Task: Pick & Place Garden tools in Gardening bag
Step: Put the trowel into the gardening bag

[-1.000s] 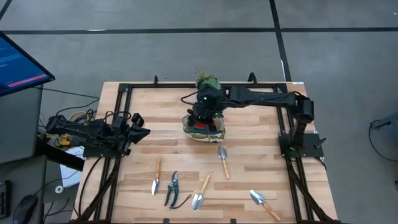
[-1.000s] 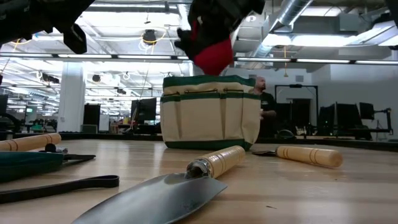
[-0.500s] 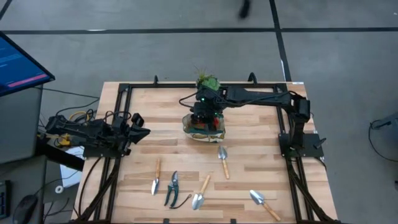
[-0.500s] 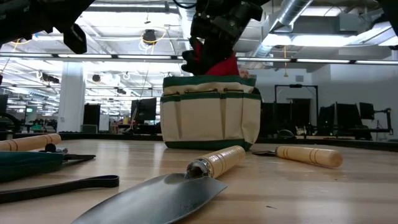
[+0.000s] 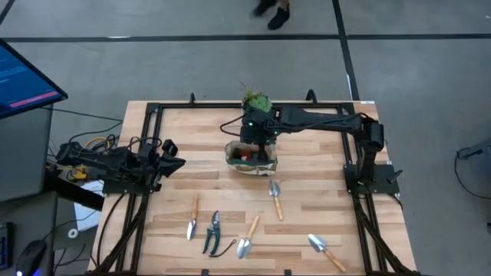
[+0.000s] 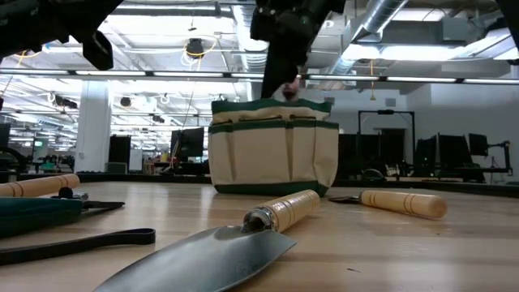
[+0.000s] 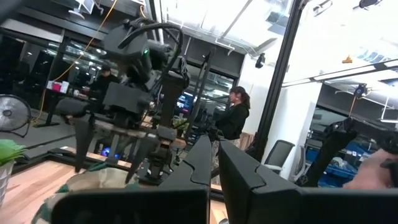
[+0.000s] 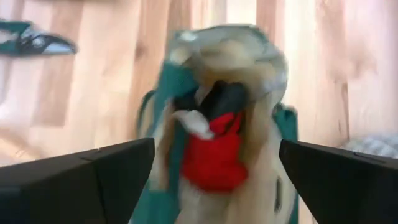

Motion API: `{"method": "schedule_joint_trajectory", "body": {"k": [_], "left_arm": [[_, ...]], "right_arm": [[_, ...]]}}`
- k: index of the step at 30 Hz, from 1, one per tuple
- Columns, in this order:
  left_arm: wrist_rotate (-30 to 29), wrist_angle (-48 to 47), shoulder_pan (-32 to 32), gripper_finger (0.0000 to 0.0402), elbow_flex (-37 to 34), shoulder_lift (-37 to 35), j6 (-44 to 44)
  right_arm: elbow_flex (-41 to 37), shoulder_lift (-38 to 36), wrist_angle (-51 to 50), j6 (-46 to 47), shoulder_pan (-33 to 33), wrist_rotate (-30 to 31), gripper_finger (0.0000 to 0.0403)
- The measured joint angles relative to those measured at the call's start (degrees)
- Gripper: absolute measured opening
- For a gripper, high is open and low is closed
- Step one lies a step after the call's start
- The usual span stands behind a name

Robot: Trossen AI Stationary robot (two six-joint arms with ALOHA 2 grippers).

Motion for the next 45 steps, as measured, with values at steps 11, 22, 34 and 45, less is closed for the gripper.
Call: {"method": "schedule_joint_trajectory", "body": {"k": [11,22,34,45], "left_arm": [[0.0,0.13,0.0,0.0002,0.0,0.01,-0.02],[0.0,0.31,0.0,0.0002,0.0,0.18,-0.17],[0.0,0.51,0.0,0.0002,0.01,1.27,-0.15],[0.0,0.42,0.0,0.0002,0.0,1.91,-0.15]], "right_arm": [[15.18,-1.59,-37.81,28.03,2.55,10.13,0.0325],[-11.21,-18.57,-28.08,49.75,13.03,10.64,0.0317],[-32.7,-23.8,0.47,-7.59,28.24,9.81,0.0317],[-33.07,-8.39,4.96,-22.16,26.9,10.62,0.0317]]}}
